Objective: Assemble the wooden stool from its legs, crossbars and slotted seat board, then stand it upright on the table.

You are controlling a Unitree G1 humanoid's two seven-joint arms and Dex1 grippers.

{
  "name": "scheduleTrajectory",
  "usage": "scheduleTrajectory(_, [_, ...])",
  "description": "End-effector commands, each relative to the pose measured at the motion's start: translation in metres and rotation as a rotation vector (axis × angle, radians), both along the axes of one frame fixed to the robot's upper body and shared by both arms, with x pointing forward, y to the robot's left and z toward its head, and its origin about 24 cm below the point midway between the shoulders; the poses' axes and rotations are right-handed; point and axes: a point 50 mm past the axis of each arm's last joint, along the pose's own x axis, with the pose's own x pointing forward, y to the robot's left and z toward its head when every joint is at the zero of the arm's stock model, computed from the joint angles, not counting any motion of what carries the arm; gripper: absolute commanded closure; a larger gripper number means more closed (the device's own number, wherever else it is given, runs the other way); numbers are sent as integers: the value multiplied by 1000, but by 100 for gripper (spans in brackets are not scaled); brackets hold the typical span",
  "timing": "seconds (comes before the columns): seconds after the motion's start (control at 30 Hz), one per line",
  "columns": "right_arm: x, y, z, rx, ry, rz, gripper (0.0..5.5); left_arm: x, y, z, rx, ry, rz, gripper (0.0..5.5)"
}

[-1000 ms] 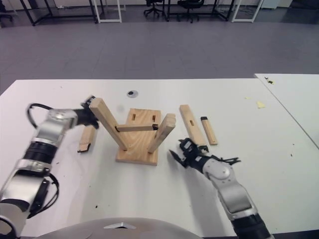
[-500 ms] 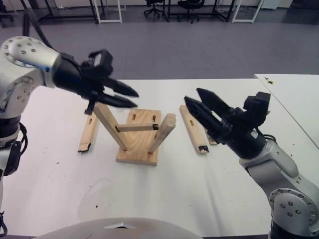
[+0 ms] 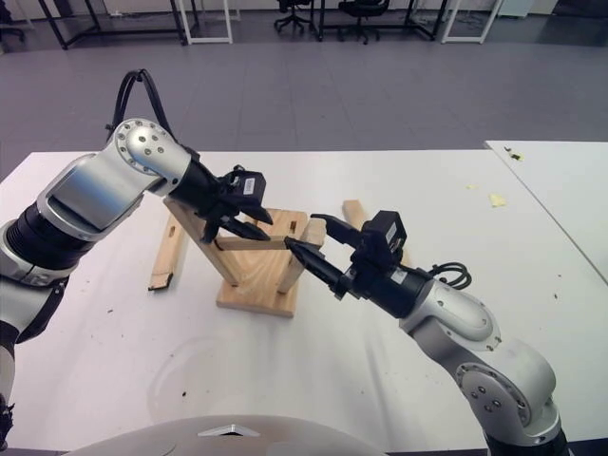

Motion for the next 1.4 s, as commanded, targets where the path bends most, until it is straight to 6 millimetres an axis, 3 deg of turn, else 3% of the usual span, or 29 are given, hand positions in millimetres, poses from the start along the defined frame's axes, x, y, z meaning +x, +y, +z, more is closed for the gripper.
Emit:
scheduleTrajectory(0.03, [3,-1,-3,-21,-6,-22,252,5,3,8,-19,24,24,412])
scheduleTrajectory(0.23, [4,2,-3,-35,-18,-11,252,10,3,-13,47,-4,16,412])
scheduleTrajectory(0.5, [7,0,-4,-32,-12,-12,252,14,-1,-21,71,-25,3,412])
scheduleTrajectory(0.67, [11,-1,-7,-46,6,-3,247,11,-2,-25,77,-7,-27,489])
scheduleTrajectory(0.77, [14,0,-6,-46,-5,-11,247,10,-2,-26,75,-7,-35,498])
scheduleTrajectory(1.13, [20,11,39,137,-182,-114,247,12,2,-29,76,-29,-15,498])
scheduleTrajectory(1.27, [36,17,27,10,-95,-247,247,11,3,-30,77,-25,-16,498])
scheduleTrajectory(1.4, [35,20,7,-84,13,-259,247,10,4,-31,78,-24,-15,498])
